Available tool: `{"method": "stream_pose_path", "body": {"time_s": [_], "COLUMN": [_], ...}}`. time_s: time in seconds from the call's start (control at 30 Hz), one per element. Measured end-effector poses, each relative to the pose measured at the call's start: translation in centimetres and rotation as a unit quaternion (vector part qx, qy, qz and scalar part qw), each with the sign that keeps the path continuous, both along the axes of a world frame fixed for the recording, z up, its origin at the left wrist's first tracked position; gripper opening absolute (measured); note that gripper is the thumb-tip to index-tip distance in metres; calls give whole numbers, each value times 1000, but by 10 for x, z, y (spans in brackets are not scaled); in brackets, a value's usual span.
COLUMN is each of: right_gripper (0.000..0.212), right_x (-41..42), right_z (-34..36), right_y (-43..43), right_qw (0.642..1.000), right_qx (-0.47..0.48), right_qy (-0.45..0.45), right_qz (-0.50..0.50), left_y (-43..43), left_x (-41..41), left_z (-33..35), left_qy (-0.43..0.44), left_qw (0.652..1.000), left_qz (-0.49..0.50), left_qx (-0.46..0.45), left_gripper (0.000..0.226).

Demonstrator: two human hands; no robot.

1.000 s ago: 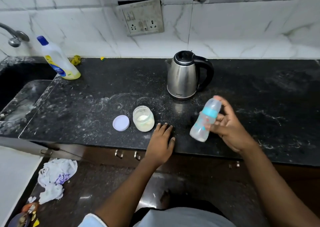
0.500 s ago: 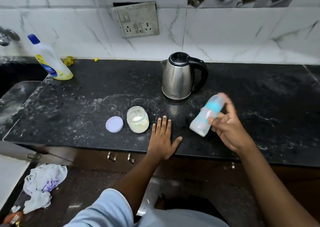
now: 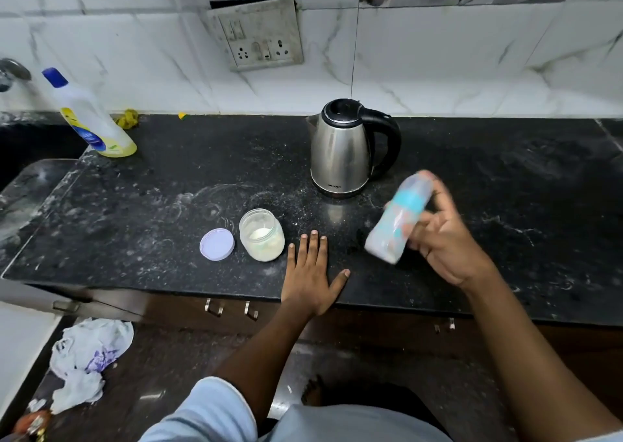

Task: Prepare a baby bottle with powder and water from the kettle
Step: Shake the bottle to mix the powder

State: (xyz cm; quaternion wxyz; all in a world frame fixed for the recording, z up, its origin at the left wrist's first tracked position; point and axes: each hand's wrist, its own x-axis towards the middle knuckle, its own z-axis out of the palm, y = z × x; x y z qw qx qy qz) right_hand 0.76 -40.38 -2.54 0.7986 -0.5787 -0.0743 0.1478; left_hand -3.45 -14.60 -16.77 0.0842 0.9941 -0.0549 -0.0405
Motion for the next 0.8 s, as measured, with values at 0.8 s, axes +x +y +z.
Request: {"method": "stream_pose_path", "body": {"time_s": [0.8], "right_gripper": [97], "right_x": [8], "right_z": [5], "right_y": [20], "right_qw": [995], "right_qx": [-31], "right_qy": [-8], "right_qz": [97], "left_y": [4], "left_x": [0], "left_z": [-7], "left_qy": [-4], "left_qw": [1000], "left_qz": [-2], "left_qx": [2], "left_gripper": [99]}}
